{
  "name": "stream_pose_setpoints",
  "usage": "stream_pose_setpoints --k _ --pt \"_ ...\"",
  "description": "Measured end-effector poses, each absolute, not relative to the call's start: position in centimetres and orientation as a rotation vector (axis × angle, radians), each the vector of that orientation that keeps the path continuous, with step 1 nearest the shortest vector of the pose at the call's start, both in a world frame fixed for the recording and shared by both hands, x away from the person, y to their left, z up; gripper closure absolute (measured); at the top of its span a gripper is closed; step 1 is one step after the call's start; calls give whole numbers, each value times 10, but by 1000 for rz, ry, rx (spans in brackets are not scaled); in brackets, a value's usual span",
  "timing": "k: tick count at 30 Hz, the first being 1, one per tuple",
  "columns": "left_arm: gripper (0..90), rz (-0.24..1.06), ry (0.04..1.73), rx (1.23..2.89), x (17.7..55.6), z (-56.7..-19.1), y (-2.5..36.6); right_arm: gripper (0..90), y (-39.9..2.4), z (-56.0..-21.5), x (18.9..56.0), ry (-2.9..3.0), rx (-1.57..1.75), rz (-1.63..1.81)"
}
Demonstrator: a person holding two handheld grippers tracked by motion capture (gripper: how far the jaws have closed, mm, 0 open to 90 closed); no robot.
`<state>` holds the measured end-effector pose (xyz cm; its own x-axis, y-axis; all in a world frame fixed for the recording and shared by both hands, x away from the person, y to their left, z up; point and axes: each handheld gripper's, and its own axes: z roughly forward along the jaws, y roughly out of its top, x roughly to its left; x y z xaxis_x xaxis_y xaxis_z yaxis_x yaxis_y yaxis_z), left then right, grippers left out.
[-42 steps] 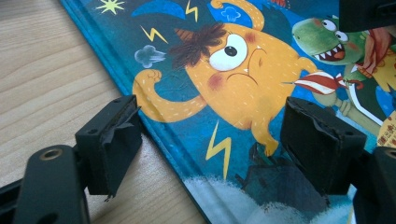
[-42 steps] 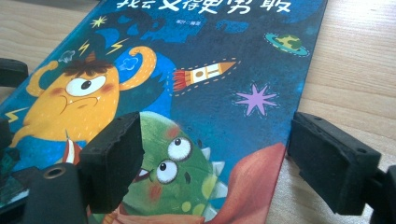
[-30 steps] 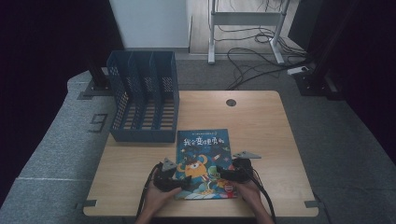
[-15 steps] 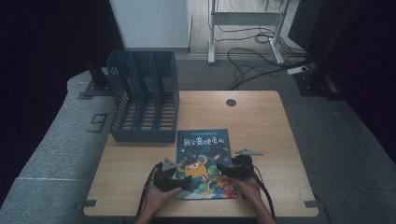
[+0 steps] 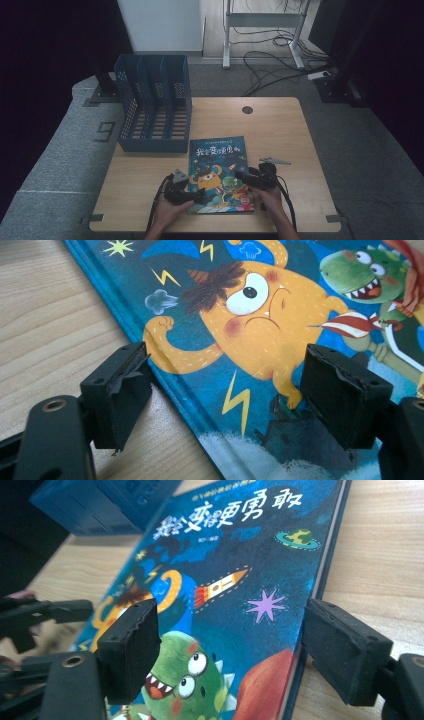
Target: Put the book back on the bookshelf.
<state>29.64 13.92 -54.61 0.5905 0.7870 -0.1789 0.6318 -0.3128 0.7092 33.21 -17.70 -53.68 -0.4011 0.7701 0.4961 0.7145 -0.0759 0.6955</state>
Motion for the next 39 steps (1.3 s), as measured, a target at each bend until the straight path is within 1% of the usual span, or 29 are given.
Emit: stream_pose_setpoints --k 9,16,22,27,33,39 --pt "190 234 1137 2029 298 -546 143 250 -184 -532 332 2089 1701 1632" --pt "179 251 1143 2032 298 -546 144 253 -185 -533 333 2131 1722 1631" --pt "187 247 1140 2032 298 -546 145 257 -187 -534 333 2127 1745 1655" --pt "188 228 1144 2014 299 -546 147 259 -186 -531 330 2122 1683 1671" --pt "188 205 1147 2002 300 -546 149 281 -189 -528 328 2106 1647 1727" --pt "188 211 1145 2007 299 -546 148 290 -189 -528 328 2130 1628 1699"
